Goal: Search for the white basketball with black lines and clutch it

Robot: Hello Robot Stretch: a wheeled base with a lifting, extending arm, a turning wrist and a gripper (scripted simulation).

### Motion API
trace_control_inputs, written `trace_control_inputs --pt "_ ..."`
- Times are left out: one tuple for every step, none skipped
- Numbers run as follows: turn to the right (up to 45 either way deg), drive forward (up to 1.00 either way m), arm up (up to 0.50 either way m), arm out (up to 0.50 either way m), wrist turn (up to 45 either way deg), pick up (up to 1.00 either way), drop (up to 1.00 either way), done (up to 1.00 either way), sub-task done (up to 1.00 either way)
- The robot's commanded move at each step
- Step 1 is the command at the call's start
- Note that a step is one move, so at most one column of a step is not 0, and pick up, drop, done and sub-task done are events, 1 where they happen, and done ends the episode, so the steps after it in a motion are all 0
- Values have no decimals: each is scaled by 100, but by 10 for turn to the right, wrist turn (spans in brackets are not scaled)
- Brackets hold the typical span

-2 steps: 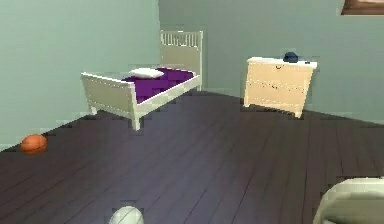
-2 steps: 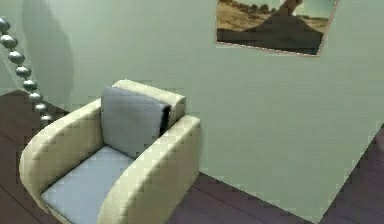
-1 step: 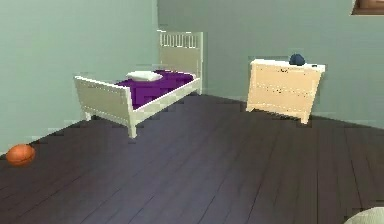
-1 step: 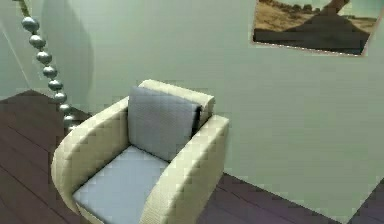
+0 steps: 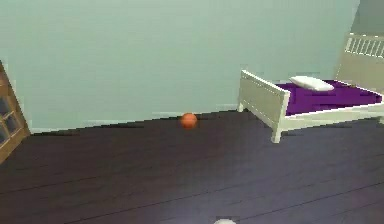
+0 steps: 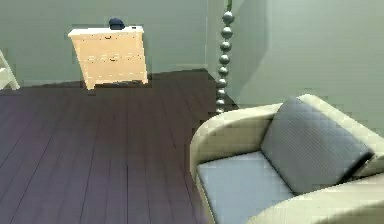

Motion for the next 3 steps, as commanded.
trace_control_inputs --pt "-450 0 0 0 0 0 0 0 0" --pt "-270 0 0 0 0 0 0 0 0" --pt "0 0 18 0 0 0 0 0 0"
